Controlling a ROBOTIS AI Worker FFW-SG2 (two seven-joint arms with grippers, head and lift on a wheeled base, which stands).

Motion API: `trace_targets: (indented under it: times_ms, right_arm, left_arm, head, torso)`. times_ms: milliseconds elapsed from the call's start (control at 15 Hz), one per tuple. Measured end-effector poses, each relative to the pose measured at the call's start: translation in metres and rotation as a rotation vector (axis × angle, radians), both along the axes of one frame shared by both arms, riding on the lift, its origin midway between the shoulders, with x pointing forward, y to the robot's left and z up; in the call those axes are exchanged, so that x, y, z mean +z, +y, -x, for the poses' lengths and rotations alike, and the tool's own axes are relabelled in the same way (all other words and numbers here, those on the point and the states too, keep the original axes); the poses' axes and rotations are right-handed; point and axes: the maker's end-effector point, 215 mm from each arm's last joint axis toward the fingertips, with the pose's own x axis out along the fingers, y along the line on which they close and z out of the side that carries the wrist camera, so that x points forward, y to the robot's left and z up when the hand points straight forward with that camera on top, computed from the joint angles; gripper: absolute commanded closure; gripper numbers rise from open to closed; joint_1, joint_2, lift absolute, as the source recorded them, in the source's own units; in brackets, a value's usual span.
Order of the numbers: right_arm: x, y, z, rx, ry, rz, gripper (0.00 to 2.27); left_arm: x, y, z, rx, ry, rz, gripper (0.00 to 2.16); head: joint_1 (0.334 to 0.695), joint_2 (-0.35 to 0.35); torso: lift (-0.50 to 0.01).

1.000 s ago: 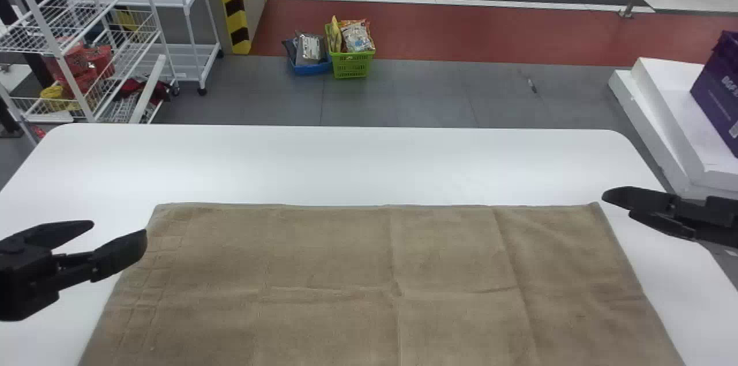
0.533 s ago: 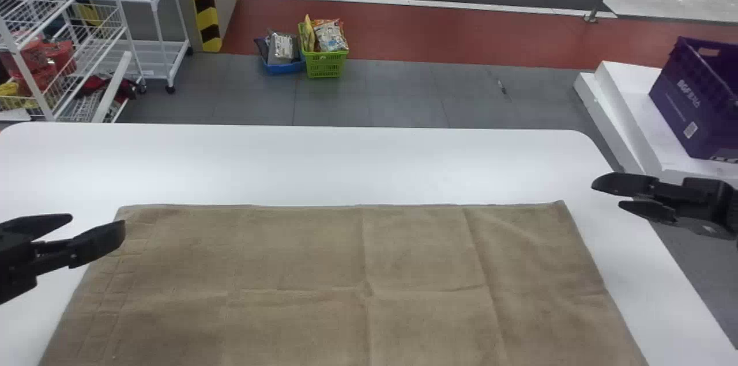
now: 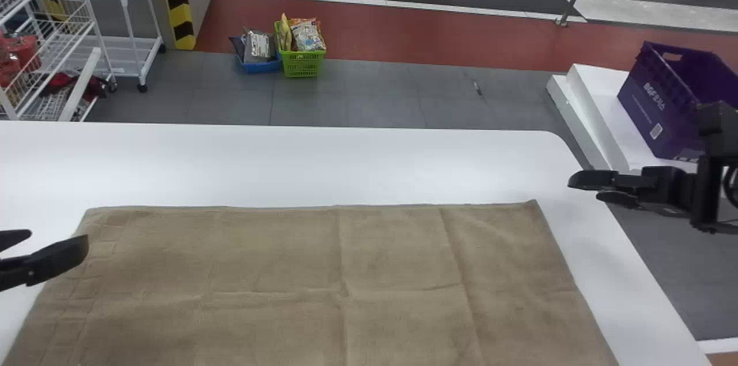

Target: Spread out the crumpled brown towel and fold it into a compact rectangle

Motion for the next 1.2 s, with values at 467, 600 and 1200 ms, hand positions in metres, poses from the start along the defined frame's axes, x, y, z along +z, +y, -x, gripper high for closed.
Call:
trace_targets:
  times_ms: [467, 600, 1200]
  right_arm:
    - [-0.022, 0.020, -0.007, 0.071, 0.028, 0.048, 0.35]
    - [-0.026, 0.021, -0.007, 0.078, 0.032, 0.061, 0.35]
    - [-0.041, 0.035, -0.009, 0.125, 0.057, 0.087, 0.50]
  left_arm:
    - [-0.007, 0.006, 0.009, 0.011, 0.016, 0.001, 0.18]
    - [-0.007, 0.007, 0.010, 0.013, 0.016, 0.000, 0.18]
    - [-0.007, 0.015, 0.015, 0.021, 0.011, 0.001, 0.18]
  head:
    - [0.695, -0.154]
    - [0.695, -0.153]
    - [0.695, -0.129]
  torso:
    - [-0.127]
    - [-0.127]
    - [-0.127]
